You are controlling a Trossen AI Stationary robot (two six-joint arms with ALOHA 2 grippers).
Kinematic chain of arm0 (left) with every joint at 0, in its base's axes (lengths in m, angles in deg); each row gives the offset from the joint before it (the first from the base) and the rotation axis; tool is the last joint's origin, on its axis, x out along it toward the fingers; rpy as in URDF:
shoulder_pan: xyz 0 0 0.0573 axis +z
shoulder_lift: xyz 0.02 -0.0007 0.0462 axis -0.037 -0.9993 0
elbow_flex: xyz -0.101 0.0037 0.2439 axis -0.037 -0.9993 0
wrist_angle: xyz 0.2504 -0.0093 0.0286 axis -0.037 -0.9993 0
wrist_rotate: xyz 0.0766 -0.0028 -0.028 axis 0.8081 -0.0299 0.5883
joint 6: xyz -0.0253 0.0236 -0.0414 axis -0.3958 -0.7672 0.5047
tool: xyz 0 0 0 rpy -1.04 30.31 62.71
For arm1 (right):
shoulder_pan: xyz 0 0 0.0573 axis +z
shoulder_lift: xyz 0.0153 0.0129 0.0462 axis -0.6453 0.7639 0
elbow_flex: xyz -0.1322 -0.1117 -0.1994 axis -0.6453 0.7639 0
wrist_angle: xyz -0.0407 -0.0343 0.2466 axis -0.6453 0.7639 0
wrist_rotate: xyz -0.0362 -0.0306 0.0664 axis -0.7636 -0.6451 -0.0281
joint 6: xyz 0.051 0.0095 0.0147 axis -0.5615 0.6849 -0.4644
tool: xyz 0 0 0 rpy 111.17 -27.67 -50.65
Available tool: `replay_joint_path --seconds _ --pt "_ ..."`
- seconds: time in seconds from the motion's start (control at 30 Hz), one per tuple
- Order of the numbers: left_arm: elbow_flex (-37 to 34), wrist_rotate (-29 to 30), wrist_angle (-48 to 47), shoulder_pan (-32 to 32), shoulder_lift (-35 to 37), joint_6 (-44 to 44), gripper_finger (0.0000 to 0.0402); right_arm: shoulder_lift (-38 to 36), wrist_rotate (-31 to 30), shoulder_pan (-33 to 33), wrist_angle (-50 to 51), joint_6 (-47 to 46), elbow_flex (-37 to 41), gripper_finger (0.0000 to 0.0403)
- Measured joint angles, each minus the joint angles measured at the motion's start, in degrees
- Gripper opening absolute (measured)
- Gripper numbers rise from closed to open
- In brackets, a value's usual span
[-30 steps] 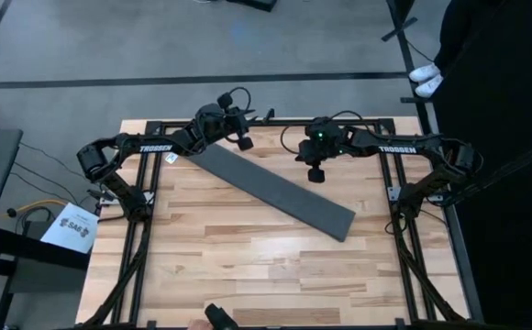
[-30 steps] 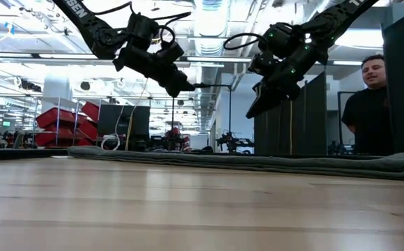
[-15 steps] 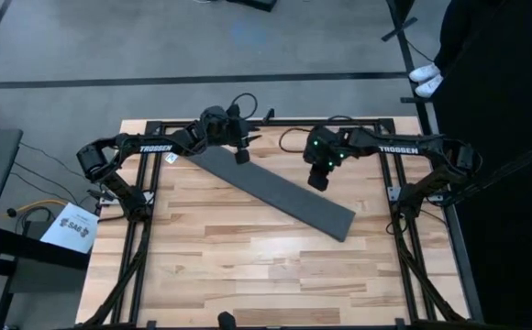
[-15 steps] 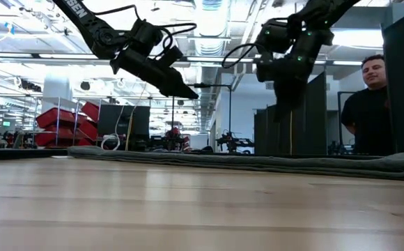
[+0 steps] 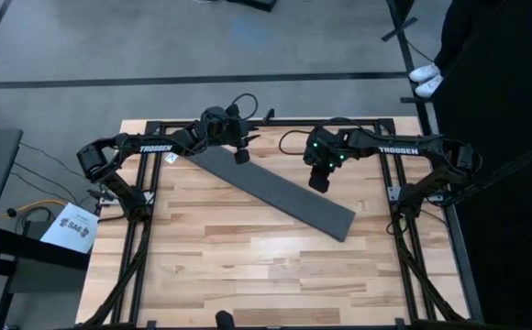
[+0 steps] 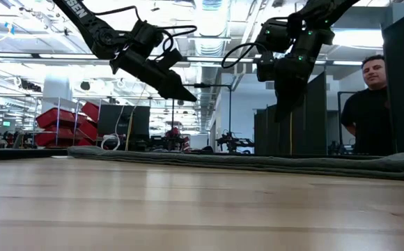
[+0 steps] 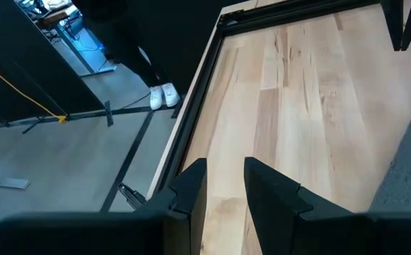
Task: Roll towel
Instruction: Roll the gray towel
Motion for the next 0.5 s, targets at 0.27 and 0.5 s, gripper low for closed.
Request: replay_joint_path --seconds 0.27,0.5 --pt "0.0 0.2 0.1 0.0 0.0 -0.7 0.0081 0.0 0.0 0.0 0.0 0.0 0.0 0.0000" --pt "0.0 0.2 -1.1 -0.3 0.0 -4.2 0.0030 0.0 0.0 -0.1 0.0 0.4 0.0 0.0000"
